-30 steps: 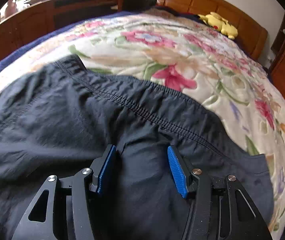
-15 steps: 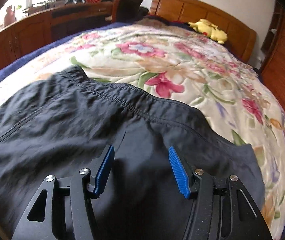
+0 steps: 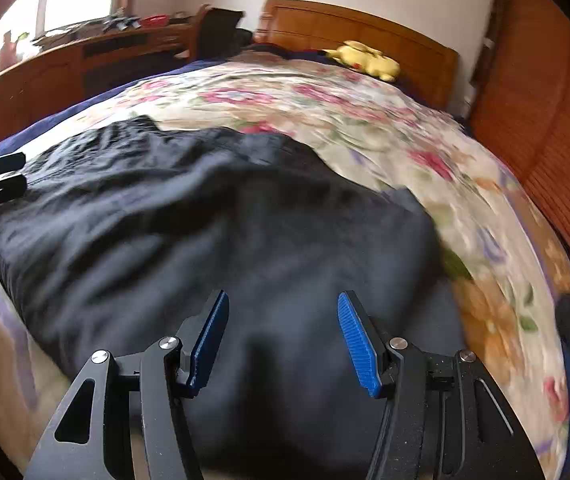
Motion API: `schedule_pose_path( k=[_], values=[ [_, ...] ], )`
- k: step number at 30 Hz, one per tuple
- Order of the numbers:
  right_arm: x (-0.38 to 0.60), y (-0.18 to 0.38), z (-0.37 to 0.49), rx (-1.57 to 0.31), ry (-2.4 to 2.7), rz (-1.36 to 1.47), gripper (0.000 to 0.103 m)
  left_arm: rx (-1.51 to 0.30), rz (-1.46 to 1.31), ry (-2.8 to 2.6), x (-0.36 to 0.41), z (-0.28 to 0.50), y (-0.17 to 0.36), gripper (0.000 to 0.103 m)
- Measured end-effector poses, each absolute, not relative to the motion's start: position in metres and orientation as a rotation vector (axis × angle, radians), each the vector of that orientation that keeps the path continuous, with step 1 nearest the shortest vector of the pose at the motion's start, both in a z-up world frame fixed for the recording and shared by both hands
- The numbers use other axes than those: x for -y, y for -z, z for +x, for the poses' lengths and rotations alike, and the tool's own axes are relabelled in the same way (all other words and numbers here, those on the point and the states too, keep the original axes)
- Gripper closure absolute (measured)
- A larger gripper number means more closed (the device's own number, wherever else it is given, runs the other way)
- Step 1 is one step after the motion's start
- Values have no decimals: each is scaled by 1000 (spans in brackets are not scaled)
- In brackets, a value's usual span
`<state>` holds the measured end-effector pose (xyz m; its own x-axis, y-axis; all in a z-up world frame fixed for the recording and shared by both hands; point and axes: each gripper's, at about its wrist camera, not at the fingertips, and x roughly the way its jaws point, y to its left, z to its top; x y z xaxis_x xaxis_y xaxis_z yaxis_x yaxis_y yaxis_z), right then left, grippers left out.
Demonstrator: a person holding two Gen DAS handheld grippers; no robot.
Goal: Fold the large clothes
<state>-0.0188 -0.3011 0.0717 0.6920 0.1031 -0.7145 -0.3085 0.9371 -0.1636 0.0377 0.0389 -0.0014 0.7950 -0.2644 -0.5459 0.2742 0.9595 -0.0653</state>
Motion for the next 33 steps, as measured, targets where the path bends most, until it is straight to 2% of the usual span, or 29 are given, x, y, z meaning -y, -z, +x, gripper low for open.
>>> schedule_pose_path(
  k=[9, 17, 19, 22, 24, 29, 33],
  values=[
    [355, -85, -55, -782, -124, -210, 44, -579, 40, 338, -10, 25, 0, 22],
    [364, -71, -51, -811, -102, -109, 44, -594, 76, 375, 15, 13, 10, 22],
    [367, -68, -51, -809, -89, -90, 41, -593, 75, 383, 18, 9, 9, 22],
    [370, -65, -48, -800, -54, -68, 24, -595, 75, 394, 24, 6, 10, 22],
    [372, -62, -42, -799, -47, -50, 21, -599, 79, 398, 28, 5, 12, 22],
    [371, -55, -31, -792, -56, 32, 20, -626, 111, 390, 41, 8, 21, 22],
    [365, -54, -39, -789, -63, -44, 20, -627, 127, 388, 47, 6, 23, 22]
  ],
)
